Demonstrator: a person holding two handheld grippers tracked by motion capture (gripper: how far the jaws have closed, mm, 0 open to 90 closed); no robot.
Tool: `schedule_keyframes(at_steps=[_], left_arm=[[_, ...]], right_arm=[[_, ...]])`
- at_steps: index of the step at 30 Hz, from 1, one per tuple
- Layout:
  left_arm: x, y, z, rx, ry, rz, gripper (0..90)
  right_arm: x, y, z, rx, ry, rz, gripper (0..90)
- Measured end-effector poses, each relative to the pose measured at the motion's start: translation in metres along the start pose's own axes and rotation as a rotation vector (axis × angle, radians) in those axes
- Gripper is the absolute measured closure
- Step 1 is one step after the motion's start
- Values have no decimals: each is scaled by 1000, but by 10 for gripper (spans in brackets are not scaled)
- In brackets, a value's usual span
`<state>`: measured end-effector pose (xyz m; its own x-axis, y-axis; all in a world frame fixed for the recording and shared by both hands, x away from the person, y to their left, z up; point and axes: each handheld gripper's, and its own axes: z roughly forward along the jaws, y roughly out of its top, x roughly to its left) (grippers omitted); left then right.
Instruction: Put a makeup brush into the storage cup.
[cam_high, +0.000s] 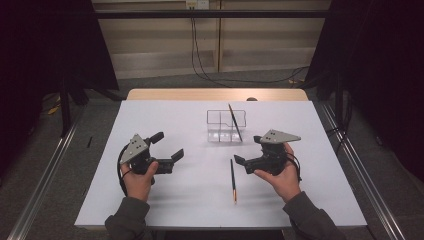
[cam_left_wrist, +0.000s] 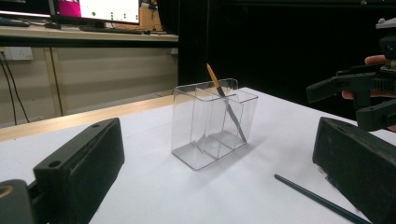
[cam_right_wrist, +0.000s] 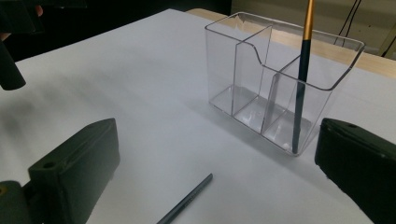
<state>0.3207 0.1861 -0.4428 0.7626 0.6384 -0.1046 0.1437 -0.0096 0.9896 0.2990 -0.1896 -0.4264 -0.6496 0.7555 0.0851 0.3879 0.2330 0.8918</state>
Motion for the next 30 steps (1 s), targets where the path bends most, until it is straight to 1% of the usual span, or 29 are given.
schedule_keyframes(at_steps=[1, 3, 5, 7, 10, 12, 15, 17, 19, 22, 24, 26, 28, 29, 30], left_arm=[[1, 0, 0, 9, -4, 8, 19], [1, 0, 0, 13, -4, 12, 19], [1, 0, 0, 11, -6, 11, 19], [0, 0, 0, 9, 2, -2, 19], [1, 0, 0, 8, 4, 4, 20], [1, 0, -1, 12, 1, 14, 20], [0, 0, 0, 13, 4, 0, 21], [0, 0, 0, 12, 5, 1, 21], [1, 0, -1, 11, 7, 7, 21], [2, 1, -1, 10, 6, 8, 22], [2, 0, -1, 12, 6, 9, 21], [3, 0, -2, 27, 6, 24, 22], [1, 0, -1, 15, 6, 3, 22], [1, 0, -1, 16, 6, 5, 22], [1, 0, 0, 18, 4, 8, 22]], right_arm=[[0, 0, 1, 11, 3, -5, 0], [1, 1, 3, 31, 8, 1, 0], [1, 1, 4, 38, 10, 4, 0], [2, 1, 5, 59, 11, -5, 0], [3, 0, 7, 98, 25, -10, 0], [3, -1, 8, 120, 33, -2, 0], [1, -2, 10, 161, 37, 10, 0], [1, -3, 12, 189, 39, 19, 0], [1, -3, 12, 195, 30, 13, 0], [2, -1, 13, 214, 42, 12, 0], [3, 0, 14, 233, 40, 6, 0], [4, 1, 15, 256, 37, -5, 0], [6, 1, 16, 280, 41, -9, 0], [7, 2, 17, 295, 36, -17, 1], [7, 1, 18, 305, 40, -19, 0]])
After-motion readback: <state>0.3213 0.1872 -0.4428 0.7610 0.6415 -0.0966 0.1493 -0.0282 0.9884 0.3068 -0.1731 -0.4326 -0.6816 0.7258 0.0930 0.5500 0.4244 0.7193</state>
